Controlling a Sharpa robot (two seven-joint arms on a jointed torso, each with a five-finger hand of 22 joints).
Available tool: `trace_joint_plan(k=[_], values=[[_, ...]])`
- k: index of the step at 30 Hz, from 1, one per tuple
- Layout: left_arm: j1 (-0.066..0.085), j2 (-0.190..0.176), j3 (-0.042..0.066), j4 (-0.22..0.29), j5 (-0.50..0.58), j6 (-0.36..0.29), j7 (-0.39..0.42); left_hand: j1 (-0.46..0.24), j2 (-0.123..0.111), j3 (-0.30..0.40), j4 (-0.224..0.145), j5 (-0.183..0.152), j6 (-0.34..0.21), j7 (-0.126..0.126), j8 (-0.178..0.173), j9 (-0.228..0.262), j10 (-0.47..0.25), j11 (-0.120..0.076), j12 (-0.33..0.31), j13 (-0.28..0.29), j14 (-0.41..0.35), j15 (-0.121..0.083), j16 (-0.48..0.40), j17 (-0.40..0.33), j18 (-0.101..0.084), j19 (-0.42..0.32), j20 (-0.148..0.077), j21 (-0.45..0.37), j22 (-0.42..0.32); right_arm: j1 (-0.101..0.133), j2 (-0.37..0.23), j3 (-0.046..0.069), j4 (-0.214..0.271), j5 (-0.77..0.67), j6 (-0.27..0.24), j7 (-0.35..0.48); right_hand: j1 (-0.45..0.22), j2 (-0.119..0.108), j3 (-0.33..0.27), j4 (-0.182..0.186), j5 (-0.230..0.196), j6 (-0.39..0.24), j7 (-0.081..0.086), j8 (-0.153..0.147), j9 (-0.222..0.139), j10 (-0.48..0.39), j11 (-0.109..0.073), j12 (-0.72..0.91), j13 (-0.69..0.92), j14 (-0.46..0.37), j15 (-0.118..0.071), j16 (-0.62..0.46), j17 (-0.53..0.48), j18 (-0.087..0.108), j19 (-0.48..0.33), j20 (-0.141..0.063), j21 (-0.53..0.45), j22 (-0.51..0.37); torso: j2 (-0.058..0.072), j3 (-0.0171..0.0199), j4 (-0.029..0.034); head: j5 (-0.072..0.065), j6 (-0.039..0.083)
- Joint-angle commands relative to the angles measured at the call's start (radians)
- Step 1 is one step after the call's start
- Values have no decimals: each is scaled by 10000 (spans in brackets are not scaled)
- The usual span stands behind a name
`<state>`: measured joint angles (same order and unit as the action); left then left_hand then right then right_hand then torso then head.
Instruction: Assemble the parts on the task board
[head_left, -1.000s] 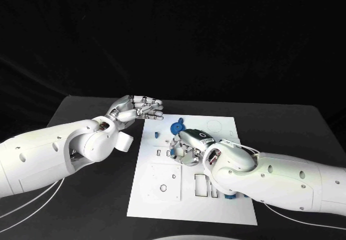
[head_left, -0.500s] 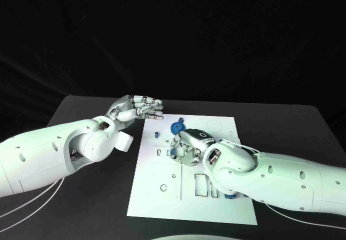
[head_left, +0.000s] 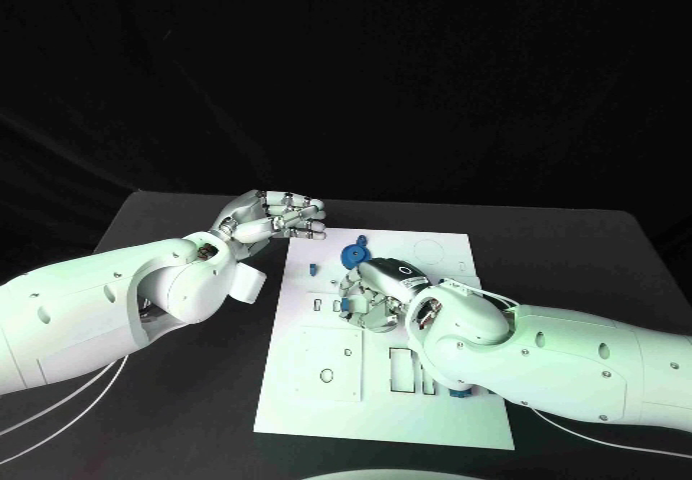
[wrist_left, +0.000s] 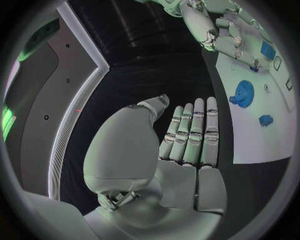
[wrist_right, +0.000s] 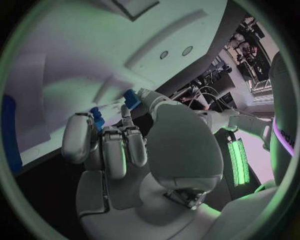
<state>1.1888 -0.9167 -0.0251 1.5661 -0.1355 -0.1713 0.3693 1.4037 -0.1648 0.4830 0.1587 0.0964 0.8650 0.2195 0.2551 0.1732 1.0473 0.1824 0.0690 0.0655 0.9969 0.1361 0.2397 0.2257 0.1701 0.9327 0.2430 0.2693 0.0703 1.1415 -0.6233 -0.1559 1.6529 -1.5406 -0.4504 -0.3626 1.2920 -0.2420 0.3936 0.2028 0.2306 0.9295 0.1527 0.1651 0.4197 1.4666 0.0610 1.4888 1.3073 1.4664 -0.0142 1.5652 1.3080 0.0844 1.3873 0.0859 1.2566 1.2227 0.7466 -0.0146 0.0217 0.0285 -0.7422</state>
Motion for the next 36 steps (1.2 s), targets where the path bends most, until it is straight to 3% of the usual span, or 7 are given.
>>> trace_joint_plan(k=[1, 10, 17, 19, 22, 29, 36], values=[[4, 6, 7, 11, 19, 175, 34, -89, -24, 27, -48, -49, -55, 204, -53, 11, -79, 15, -42, 11, -54, 21, -36, 12, 134, -50, 0, -46, -10, -9, 6, -2, 67, -146, -100, -20, -34, -104, -173, 42, 22, -90, -20, -47, -10, 418, 51, -77, 1847, 991, 75, -10, 2386, 23, -10, 96, -73, -21, 2, 6, 1, 11, 8], [3, 16, 7, -22, -110, 137, -77, -119, -32, 24, -66, -53, -94, 213, -76, 13, -124, 24, -54, 6, -32, 20, -50, 46, 145, 8, -10, -25, 6, -8, -246, -2, 423, -147, -699, 29, 541, 402, -3315, 894, 96, -264, 32, -251, 34, 334, 109, -163, 1757, 988, 137, -13, 2378, 44, -1, 162, -231, -28, -3, 16, 2, -2, 20], [4, 21, 7, -158, -1166, 277, -764, -1088, -185, -627, 436, 7, -271, -12, -165, 53, 390, -315, 266, 150, 2094, -542, 1791, 1206, 121, 1727, -643, 1160, 511, 284, -1095, 22, 876, 767, -1545, 813, 724, 678, -3688, 888, 112, -263, 42, -287, 35, 316, 120, -188, 1730, 963, 146, -46, 2265, 69, -48, 176, -359, -115, -71, 29, -1, 31, 11], [9, 16, 9, -201, -1848, 344, -1290, -1630, -242, -986, 912, 43, 232, -323, 467, 369, 1279, -677, 1146, 585, 3120, -963, 4393, 2894, 130, 2827, -1112, 2351, 1123, 568, -1603, 36, 1057, 2066, -1498, 1170, 916, 840, -3593, 871, 103, -225, 29, -270, 45, 322, 107, -178, 1737, 962, 133, -48, 2258, 86, -80, 168, -433, -172, -118, 47, -17, 49, -8], [25, 38, 13, -258, -2523, 539, -2296, -1658, -232, -1533, 1207, 21, -281, -704, 2365, 1588, 854, -1069, 4643, 3092, 3780, -1342, 10749, 9159, 17, 2680, -1520, 5022, 2855, 917, -2245, 52, 1290, 3711, -1337, 1495, 956, 949, -3548, 872, 88, -113, 3, -176, 85, 356, 87, -129, 1780, 966, 121, -44, 2276, 97, -99, 158, -481, -206, -201, 98, -44, 135, -29], [292, 474, 16, -588, -4989, 1718, -5182, -2074, 382, -1654, 1331, 93, -717, -1179, 5034, 3282, 813, -1541, 9869, 7142, 4965, -1677, 12395, 11436, -237, 2866, -1733, 8666, 6766, 1557, -3319, 64, 1582, 5519, -938, 1836, 943, 1046, -3521, 880, 81, -47, -21, -76, 127, 335, 65, -155, 1756, 944, 103, -72, 2179, 120, -148, 144, -581, -292, -380, 184, -96, 186, -154], [540, 1247, 5, -1072, -6804, 2559, -7089, -2545, 584, -1755, 1338, 85, -639, -1365, 5626, 3628, 1666, -1701, 11393, 8909, 5301, -1829, 12766, 12166, -430, 3191, -1867, 9682, 8131, 1768, -3896, 66, 1521, 5771, -556, 1581, 920, 1070, -3520, 884, 77, -61, -21, -65, 132, 308, 63, -192, 1723, 948, 98, -67, 2196, 116, -142, 140, -571, -277, -500, 243, -92, 221, -247]])
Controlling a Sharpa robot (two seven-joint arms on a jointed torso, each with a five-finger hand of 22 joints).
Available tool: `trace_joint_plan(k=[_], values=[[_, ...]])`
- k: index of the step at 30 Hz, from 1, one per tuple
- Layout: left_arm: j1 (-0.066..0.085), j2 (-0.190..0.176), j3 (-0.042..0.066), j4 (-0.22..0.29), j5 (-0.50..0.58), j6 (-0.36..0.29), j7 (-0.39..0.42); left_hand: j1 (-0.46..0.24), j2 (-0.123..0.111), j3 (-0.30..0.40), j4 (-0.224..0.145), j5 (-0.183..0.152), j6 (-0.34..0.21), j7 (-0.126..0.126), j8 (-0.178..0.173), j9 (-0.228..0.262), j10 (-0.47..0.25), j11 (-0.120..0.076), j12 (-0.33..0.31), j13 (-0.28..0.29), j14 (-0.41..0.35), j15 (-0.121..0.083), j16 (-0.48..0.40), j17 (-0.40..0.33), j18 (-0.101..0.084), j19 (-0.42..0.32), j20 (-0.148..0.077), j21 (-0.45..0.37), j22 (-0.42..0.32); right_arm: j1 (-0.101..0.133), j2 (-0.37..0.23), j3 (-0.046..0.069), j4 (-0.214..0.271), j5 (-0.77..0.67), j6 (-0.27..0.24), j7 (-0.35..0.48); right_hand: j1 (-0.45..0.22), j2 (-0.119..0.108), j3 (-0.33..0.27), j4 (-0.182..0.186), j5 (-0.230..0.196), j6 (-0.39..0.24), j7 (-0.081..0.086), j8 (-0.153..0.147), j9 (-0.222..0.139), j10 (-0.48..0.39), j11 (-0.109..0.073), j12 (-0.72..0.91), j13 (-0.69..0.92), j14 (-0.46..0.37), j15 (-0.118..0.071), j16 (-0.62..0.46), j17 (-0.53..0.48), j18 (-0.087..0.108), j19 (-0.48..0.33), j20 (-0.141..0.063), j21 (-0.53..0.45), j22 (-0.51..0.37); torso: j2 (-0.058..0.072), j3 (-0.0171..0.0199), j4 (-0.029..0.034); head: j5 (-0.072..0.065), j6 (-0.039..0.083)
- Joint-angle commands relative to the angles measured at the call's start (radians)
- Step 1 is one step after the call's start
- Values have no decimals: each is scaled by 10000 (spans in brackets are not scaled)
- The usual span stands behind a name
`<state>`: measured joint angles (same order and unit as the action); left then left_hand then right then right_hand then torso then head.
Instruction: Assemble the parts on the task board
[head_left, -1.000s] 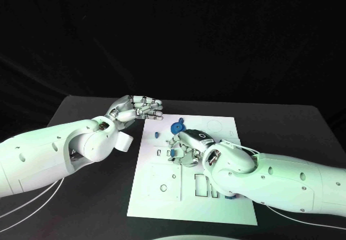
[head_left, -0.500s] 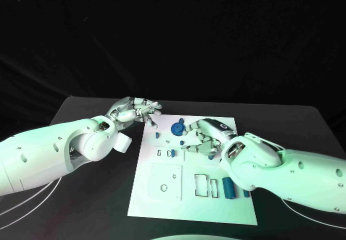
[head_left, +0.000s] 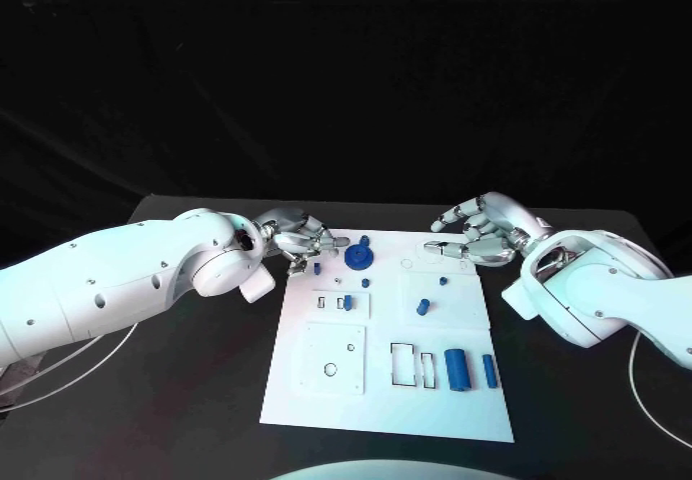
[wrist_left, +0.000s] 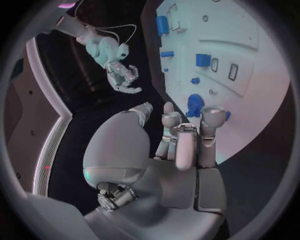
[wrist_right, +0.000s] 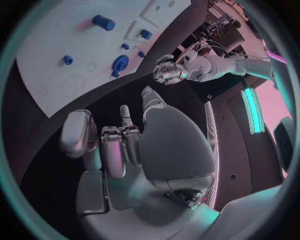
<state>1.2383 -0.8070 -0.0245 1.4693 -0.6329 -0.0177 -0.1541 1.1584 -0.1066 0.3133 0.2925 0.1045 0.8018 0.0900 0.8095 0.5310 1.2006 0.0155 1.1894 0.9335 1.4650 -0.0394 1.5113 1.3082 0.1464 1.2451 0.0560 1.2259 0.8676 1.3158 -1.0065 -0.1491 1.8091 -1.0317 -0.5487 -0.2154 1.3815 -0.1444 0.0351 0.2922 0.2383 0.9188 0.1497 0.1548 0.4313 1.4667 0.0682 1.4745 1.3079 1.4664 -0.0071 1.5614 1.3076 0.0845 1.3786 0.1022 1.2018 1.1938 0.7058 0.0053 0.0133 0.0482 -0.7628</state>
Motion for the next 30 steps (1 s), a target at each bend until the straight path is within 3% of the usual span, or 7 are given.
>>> trace_joint_plan(k=[1, 6, 14, 22, 30], values=[[66, 250, -3, -155, -2064, 1125, -2050, -127, -10, -81, 0, -1, 2, -81, 124, 79, 172, -41, 256, 308, 626, -82, 58, 1356, -196, 64, -3, 144, 187, 39, -104, -1, -82, 683, 446, 79, 13, 96, 59, -9, -3, 37, 9, 40, 17, 307, -8, -48, 1718, 948, 26, -30, 2198, 115, -55, -25, -23, 13, -104, 49, -26, 27, -50], [143, 691, -15, -324, -2808, 1415, -2777, -486, -57, -319, 17, -22, -36, -112, 301, 227, 191, -67, 419, 445, 623, -108, 56, 1340, -204, 10, -29, 267, 301, 73, -188, -2, -279, 659, 502, -37, -18, 99, 45, -7, -8, 16, 11, 44, 20, 307, -8, -49, 1718, 951, 26, -27, 2211, 109, -44, -27, -5, 35, -144, 64, -34, 27, -79], [258, 1256, -90, -506, -3426, 1672, -3428, -881, -44, -641, 26, -53, -112, -127, 397, 331, 77, -78, 406, 364, 609, -118, 42, 1310, -203, -59, -38, 336, 354, 84, -124, -4, -511, 531, 596, -173, -82, 103, 11, -5, -13, -33, 15, 51, 23, 285, -6, -78, 1692, 945, 25, -34, 2188, 118, -65, -30, -50, -2, -173, 71, 24, 58, -160], [301, 1610, -225, -616, -3616, 2078, -3753, -980, 28, -714, 22, -59, -177, -118, 369, 331, -70, -72, 289, 162, 595, -115, 28, 1278, -197, -99, -37, 338, 332, 83, -44, -6, -640, 493, 604, -207, -103, 101, -4, -8, -14, -65, 19, 49, 23, 272, -3, -95, 1677, 939, 26, -42, 2161, 123, -77, -31, -73, -21, -162, 62, -6, 86, -188], [305, 1870, -285, -739, -3724, 2529, -4000, -1053, 92, -830, 21, -61, -338, -58, 233, 265, -244, -22, 163, -28, 556, -76, -10, 1199, -181, -200, -14, 305, 250, 82, -2, -7, -688, 486, 616, -236, -115, 103, -13, -10, -13, -94, 23, 46, 22, 262, 0, -108, 1665, 938, 27, -43, 2159, 121, -75, -31, -71, -16, -135, 61, -20, 77, -198]])
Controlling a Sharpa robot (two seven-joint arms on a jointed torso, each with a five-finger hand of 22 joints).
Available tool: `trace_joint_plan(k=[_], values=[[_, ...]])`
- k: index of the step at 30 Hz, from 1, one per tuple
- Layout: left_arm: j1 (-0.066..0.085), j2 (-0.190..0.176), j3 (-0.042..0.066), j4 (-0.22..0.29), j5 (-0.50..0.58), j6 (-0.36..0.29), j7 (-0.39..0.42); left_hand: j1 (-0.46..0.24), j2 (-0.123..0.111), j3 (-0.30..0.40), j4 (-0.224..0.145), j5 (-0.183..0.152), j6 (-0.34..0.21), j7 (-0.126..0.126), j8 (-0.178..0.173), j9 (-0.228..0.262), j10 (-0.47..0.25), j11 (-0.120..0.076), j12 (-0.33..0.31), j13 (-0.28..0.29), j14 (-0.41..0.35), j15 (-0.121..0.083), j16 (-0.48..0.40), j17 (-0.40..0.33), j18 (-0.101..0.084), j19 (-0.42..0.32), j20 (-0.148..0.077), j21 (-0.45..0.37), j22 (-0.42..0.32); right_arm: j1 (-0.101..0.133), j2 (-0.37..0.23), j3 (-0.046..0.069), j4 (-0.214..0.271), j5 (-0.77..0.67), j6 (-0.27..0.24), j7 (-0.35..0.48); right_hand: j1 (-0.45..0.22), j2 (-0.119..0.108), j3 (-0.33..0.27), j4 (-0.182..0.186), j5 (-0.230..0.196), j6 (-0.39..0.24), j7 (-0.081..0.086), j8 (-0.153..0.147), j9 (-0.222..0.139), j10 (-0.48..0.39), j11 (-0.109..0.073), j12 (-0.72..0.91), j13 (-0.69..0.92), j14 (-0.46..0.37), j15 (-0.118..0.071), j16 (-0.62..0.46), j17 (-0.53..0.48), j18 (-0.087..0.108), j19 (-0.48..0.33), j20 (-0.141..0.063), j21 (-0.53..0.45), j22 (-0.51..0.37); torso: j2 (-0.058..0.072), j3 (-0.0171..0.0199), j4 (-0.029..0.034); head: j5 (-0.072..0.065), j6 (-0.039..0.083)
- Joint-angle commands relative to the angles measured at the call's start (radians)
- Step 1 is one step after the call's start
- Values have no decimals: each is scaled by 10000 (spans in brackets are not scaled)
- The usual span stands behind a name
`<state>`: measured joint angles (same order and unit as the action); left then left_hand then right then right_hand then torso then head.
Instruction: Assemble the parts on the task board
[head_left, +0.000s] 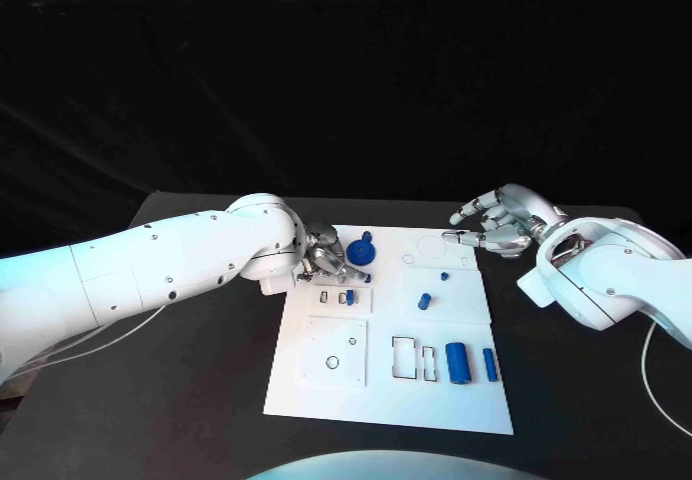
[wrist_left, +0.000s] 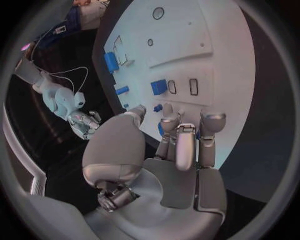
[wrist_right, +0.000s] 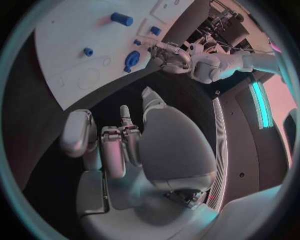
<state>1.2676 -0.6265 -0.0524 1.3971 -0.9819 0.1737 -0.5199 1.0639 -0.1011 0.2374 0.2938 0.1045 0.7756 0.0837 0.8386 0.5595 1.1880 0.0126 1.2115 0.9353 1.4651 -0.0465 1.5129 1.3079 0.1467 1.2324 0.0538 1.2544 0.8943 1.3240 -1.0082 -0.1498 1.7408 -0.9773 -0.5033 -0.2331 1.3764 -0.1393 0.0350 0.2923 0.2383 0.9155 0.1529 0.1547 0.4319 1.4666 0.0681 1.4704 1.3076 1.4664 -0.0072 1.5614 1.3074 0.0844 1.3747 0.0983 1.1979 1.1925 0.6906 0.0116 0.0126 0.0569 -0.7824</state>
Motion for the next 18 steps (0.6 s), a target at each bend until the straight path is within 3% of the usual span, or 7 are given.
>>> trace_joint_plan(k=[1, 18], values=[[11, 96, -13, -33, -245, 671, -367, -118, 45, -86, 7, -63, -93, 13, -75, -29, -132, 14, -67, -62, 551, 1, -30, 1194, -183, -82, 12, 18, -24, -1, 19, 0, -11, -58, 165, -63, -65, 53, -13, -10, -12, -63, -9, 46, 15, 262, 1, -67, 1668, 938, 28, -43, 2161, 123, -38, 8, -36, -5, 23, -2, -17, -9, -8], [6, 229, -64, 6, -310, 1267, -528, -112, 196, -110, -1, -21, -141, 53, -156, -83, -266, 52, -162, -218, 533, 38, -43, 1166, -172, -148, 43, 1, -72, -18, 67, -2, -84, -59, 27, -77, -87, 68, -21, -7, -10, -90, -5, 46, 15, 260, 4, -69, 1666, 933, 31, -49, 2140, 127, -49, 8, -59, -24, 11, -1, 6, -57, -93]])
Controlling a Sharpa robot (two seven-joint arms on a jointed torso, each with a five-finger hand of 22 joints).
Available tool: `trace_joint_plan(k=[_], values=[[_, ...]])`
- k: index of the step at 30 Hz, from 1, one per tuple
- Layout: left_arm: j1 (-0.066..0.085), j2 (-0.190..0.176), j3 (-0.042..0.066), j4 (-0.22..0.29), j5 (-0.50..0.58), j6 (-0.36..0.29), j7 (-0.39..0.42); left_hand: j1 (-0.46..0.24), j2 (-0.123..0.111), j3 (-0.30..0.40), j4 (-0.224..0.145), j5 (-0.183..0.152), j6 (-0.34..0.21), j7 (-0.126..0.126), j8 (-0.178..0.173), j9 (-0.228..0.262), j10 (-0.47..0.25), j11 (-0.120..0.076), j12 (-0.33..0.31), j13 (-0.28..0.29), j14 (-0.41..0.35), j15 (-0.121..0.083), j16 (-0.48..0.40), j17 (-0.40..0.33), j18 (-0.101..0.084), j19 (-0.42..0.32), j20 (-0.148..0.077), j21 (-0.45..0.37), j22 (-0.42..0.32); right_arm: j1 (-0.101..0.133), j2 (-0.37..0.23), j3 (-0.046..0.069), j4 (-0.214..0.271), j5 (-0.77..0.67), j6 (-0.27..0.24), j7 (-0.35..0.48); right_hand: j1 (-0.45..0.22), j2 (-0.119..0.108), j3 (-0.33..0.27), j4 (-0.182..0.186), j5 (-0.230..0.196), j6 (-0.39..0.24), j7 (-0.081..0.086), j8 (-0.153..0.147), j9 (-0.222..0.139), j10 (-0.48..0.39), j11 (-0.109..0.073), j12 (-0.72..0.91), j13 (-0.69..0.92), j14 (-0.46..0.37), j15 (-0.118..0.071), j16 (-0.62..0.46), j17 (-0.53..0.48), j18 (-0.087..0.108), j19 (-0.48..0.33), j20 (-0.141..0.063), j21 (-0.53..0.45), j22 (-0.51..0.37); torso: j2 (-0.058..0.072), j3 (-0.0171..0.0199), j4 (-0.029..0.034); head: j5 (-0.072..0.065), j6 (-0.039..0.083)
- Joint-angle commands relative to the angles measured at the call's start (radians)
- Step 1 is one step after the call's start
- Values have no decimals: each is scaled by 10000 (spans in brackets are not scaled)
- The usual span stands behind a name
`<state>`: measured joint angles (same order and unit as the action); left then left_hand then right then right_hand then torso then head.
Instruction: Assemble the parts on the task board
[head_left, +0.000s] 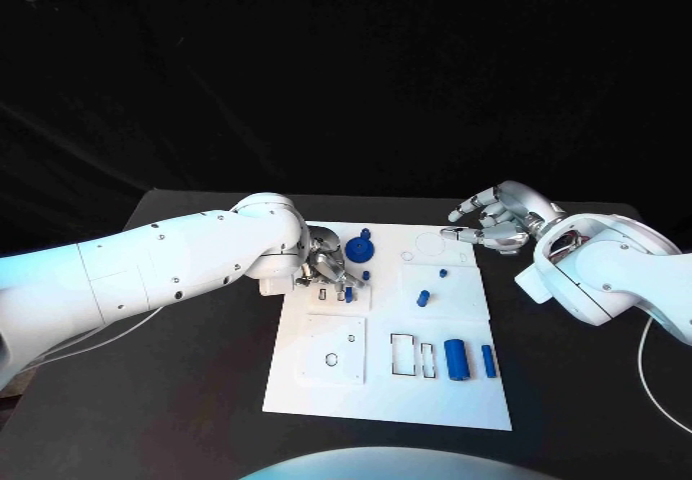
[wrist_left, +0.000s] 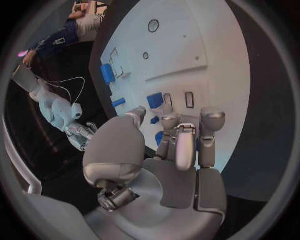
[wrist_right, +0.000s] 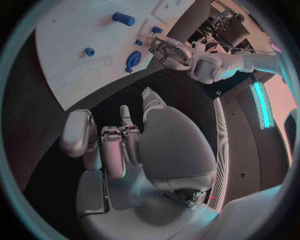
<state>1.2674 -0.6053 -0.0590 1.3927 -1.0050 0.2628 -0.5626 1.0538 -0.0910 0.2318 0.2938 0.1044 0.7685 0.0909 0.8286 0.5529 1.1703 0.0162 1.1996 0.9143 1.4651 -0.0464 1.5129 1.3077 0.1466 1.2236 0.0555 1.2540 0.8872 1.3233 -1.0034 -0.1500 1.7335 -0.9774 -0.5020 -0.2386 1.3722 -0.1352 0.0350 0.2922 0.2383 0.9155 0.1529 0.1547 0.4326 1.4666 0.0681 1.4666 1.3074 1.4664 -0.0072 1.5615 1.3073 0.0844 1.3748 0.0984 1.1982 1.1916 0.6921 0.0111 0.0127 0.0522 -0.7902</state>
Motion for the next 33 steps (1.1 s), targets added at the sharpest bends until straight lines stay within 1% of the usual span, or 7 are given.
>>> trace_joint_plan(k=[1, 12, 21, 24, 28, 30, 33], values=[[9, 15, 2, 61, -80, 381, -108, -1, 124, -50, -1, -12, -65, -17, -60, -22, -100, 19, -52, -22, 530, 41, -46, 1160, -171, -64, 30, 7, 1, -13, 21, 1, -15, -58, 4, -22, -46, 27, -21, -7, -10, -90, -5, 47, 9, 261, 4, -32, 1667, 933, 31, -49, 2141, 127, -49, 8, -62, -15, -4, 0, 5, -15, -16], [7, 18, 1, 136, -23, 576, -116, 73, 246, -22, -9, 20, -16, -20, -53, -33, -112, 21, -56, -39, 524, 48, -49, 1152, -168, -85, 47, 13, 1, -32, 75, 0, -71, -36, -88, -28, -46, 51, -17, -12, -6, -112, -2, 49, 10, 262, 6, -30, 1669, 934, 32, -48, 2146, 128, -52, 9, -70, -19, -6, 3, -3, 1, -21], [7, 30, 1, 101, 95, 492, -85, 664, 746, 440, -27, 40, 0, -22, -102, -103, -206, 18, -122, -194, 507, 52, -60, 1122, -151, -170, 74, 31, -18, -48, 116, 0, -122, -19, -62, -57, -39, 71, -10, -17, -3, -124, 0, 52, 11, 257, 8, -36, 1663, 933, 33, -50, 2140, 131, -59, 9, -85, -31, -3, 1, 3, 8, -41], [6, 36, 1, 82, 169, 454, -24, 1149, 844, 936, -62, 55, -38, -39, -130, -137, -251, 3, -143, -255, 503, 38, -62, 1115, -148, -198, 76, 49, -8, -56, 135, -1, -145, -17, -56, -56, -33, 85, -4, -20, -2, -131, 1, 55, 12, 256, 9, -38, 1661, 932, 34, -52, 2135, 133, -64, 10, -96, -40, 0, 3, 1, 12, -40], [6, 43, 1, 56, 271, 406, 87, 1720, 610, 1930, -94, 57, -90, -39, -125, -155, -371, -15, -231, -412, 489, 26, -74, 1088, -132, -266, 63, 39, -58, -65, 156, -2, -174, -17, -48, -57, -29, 92, -1, -22, -1, -134, 1, 57, 13, 255, 9, -39, 1661, 928, 34, -57, 2118, 139, -75, 10, -118, -61, -2, 5, 7, 23, -58], [6, 40, 1, 46, 372, 357, 137, 1839, 350, 2618, -118, 60, -102, -47, -75, -137, -407, -14, -270, -499, 481, 24, -80, 1073, -129, -297, 69, 36, -80, -68, 164, -2, -185, -16, -46, -56, -29, 92, -1, -22, -1, -134, 1, 57, 13, 255, 9, -39, 1661, 928, 34, -57, 2118, 139, -75, 10, -118, -61, 1, 6, 5, 32, -64], [6, 20, 1, 36, 616, 253, 187, 2062, 1, 3957, -455, 58, -169, -50, 46, -65, -431, -27, -330, -606, 477, 11, -82, 1066, -125, -312, 50, 50, -76, -73, 173, -2, -198, -16, -44, -54, -25, 98, 2, -24, 0, -135, 1, 59, 14, 254, 9, -40, 1660, 927, 35, -58, 2115, 138, -75, 10, -118, -60, 5, 8, 2, 49, -53]])
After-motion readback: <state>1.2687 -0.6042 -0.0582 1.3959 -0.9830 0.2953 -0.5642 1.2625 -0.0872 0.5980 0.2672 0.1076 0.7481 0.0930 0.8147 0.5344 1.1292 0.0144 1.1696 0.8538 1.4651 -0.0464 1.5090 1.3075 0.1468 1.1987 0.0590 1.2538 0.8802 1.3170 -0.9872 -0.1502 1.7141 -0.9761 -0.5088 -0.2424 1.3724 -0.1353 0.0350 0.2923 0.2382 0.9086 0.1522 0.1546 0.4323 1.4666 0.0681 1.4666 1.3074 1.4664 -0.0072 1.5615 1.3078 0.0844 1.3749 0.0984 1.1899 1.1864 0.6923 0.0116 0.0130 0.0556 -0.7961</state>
